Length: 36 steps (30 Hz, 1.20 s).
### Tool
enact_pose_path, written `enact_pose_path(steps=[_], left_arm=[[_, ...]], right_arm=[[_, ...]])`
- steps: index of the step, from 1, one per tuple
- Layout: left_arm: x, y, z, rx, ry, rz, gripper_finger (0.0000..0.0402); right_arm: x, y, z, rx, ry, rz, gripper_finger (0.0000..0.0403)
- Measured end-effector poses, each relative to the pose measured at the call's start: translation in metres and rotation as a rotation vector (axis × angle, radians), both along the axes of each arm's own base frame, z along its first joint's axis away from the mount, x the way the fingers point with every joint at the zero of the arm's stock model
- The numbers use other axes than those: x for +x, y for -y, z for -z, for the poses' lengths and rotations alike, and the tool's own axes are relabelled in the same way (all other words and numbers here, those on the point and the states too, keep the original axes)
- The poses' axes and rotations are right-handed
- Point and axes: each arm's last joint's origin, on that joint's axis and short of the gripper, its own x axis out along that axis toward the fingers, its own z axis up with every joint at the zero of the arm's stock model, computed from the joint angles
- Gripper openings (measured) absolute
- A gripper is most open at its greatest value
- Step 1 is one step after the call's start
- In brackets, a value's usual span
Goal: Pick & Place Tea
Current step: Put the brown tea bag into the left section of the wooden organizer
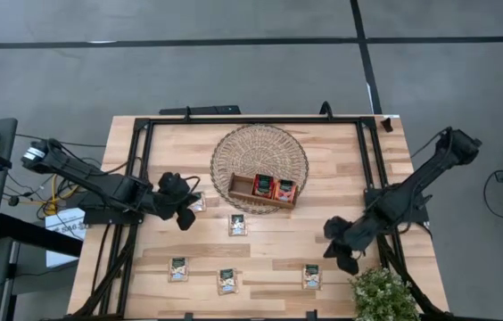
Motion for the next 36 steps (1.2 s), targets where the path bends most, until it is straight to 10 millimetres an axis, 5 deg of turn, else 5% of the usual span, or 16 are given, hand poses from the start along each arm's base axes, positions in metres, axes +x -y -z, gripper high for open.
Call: enact_pose_path(steps=[19, 28, 36], left_arm=[[0.011, 0.006, 0.010, -0.085, -0.036, 0.029, 0.0001], [0.011, 0.006, 0.010, -0.083, -0.040, 0.030, 0.0001], [0.009, 0.006, 0.011, -0.075, -0.058, 0.031, 0.0001]], right_arm=[[0.040, -0.035, 0.003, -0.154, -0.246, -0.258, 0.0007], [0.056, -0.037, 0.006, -0.111, -0.286, -0.239, 0.0096], [0.066, -0.041, 0.033, -0.157, -0.364, -0.252, 0.0154]])
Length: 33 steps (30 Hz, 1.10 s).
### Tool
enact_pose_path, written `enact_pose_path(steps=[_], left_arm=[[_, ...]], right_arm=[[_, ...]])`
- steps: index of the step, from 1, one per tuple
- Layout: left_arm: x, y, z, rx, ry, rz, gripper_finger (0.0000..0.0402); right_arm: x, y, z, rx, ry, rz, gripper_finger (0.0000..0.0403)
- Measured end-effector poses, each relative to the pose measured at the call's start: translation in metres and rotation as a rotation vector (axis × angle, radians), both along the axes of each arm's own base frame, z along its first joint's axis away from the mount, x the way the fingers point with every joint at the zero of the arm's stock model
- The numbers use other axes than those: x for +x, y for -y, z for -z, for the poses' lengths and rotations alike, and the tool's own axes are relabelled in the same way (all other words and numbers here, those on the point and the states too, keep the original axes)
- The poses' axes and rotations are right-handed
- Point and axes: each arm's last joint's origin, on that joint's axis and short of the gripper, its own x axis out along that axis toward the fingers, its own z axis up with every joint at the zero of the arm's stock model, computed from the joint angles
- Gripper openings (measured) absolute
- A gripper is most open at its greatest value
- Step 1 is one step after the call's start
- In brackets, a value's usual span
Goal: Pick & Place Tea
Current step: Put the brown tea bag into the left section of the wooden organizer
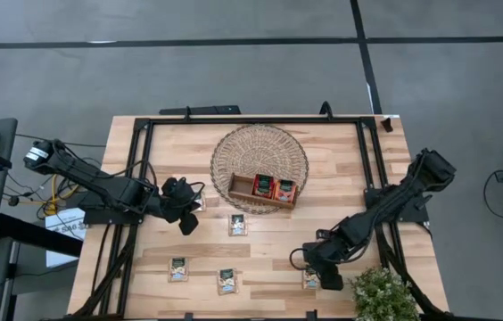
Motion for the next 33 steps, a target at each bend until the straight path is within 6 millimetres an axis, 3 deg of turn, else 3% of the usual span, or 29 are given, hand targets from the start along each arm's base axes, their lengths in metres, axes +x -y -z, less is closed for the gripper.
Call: enact_pose_path(steps=[7, 21, 28, 33], left_arm=[[-0.002, -0.001, 0.001, 0.008, -0.021, 0.000, 0.0001], [-0.002, -0.001, 0.002, 0.011, -0.028, 0.000, 0.0001], [-0.002, -0.001, 0.002, 0.012, -0.032, 0.001, 0.0001], [-0.003, -0.001, 0.003, 0.017, -0.045, 0.001, 0.0001]], right_arm=[[0.006, 0.005, 0.007, -0.032, 0.000, 0.033, 0.0169], [0.012, 0.006, 0.007, -0.051, 0.057, 0.032, 0.0150], [0.013, 0.003, 0.020, -0.090, 0.039, -0.005, 0.0141], [0.016, 0.000, 0.041, -0.139, -0.004, -0.042, 0.0139]])
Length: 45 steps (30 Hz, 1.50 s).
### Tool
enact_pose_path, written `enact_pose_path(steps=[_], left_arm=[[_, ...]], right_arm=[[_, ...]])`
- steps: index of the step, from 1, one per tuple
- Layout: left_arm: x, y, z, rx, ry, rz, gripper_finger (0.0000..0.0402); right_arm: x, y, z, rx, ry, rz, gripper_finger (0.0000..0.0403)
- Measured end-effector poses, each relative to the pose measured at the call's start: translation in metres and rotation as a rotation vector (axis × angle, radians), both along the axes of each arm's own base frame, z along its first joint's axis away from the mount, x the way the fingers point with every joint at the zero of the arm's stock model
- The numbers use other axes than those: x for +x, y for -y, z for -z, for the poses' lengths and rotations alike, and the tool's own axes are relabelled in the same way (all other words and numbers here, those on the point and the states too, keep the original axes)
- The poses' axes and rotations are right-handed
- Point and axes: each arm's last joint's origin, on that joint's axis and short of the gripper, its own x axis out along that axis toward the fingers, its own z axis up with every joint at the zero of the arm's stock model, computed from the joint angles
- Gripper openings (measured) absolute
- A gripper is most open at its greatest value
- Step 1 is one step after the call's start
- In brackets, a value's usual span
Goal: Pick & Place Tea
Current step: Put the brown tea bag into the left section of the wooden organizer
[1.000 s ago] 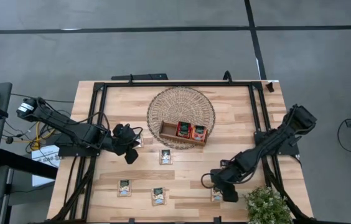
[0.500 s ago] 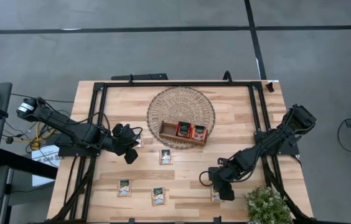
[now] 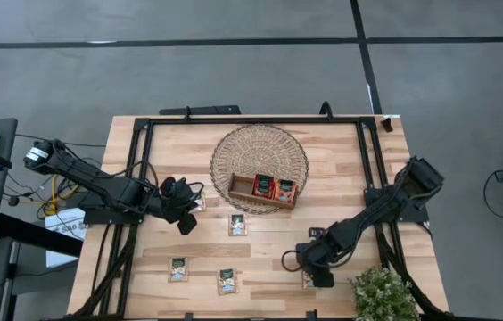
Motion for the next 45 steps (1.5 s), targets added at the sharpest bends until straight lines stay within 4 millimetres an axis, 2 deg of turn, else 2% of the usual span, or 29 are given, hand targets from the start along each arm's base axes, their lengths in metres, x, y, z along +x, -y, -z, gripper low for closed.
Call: enact_pose_path(steps=[6, 15, 24, 40, 45], left_arm=[[-0.002, -0.001, 0.001, 0.008, -0.022, 0.000, 0.0001], [-0.003, -0.001, 0.002, 0.033, -0.043, 0.020, 0.0001], [-0.003, -0.001, 0.002, 0.038, -0.043, 0.022, 0.0001], [-0.003, -0.001, 0.002, 0.049, -0.045, 0.031, 0.0001], [-0.003, -0.001, 0.002, 0.049, -0.045, 0.030, 0.0001]], right_arm=[[0.000, -0.004, 0.016, -0.055, -0.041, -0.007, 0.0137], [-0.004, 0.003, 0.008, -0.188, 0.046, 0.067, 0.0119], [-0.010, 0.014, 0.008, -0.323, -0.002, 0.098, 0.0094], [-0.004, 0.024, 0.008, -0.292, -0.037, 0.137, 0.0092], [-0.002, 0.027, 0.008, -0.269, -0.054, 0.162, 0.0075]])
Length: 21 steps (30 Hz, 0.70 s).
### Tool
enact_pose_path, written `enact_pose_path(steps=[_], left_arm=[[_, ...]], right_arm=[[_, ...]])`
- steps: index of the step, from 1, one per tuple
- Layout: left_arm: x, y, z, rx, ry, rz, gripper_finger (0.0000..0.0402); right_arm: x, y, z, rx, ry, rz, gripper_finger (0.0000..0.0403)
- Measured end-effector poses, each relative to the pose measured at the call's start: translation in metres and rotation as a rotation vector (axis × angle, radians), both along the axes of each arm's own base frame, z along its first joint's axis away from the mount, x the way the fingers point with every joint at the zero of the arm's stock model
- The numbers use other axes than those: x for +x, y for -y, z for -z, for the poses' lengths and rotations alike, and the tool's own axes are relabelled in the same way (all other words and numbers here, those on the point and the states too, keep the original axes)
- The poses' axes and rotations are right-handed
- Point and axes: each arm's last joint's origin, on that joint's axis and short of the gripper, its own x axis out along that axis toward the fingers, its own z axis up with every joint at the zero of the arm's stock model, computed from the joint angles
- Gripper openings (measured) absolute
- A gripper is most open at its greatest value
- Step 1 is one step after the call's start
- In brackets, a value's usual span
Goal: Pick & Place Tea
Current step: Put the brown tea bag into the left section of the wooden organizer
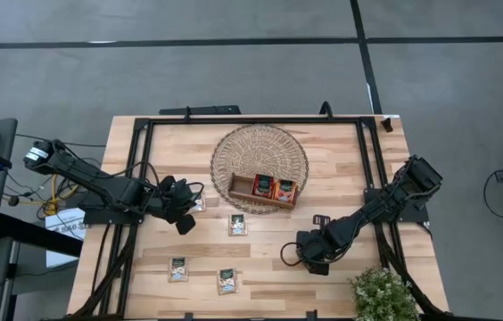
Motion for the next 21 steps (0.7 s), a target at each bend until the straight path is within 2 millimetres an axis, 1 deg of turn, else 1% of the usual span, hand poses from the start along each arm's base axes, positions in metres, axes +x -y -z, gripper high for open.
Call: enact_pose_path(steps=[10, 21], left_arm=[[0.0000, 0.0000, 0.0000, 0.000, 0.000, 0.000, 0.0001], [0.0000, 0.0000, 0.0000, 0.000, 0.000, 0.000, 0.0001]], right_arm=[[0.0016, 0.0036, 0.0000, 0.020, -0.017, 0.016, 0.0006], [0.0034, 0.0097, -0.0001, 0.019, -0.035, 0.037, 0.0001]])
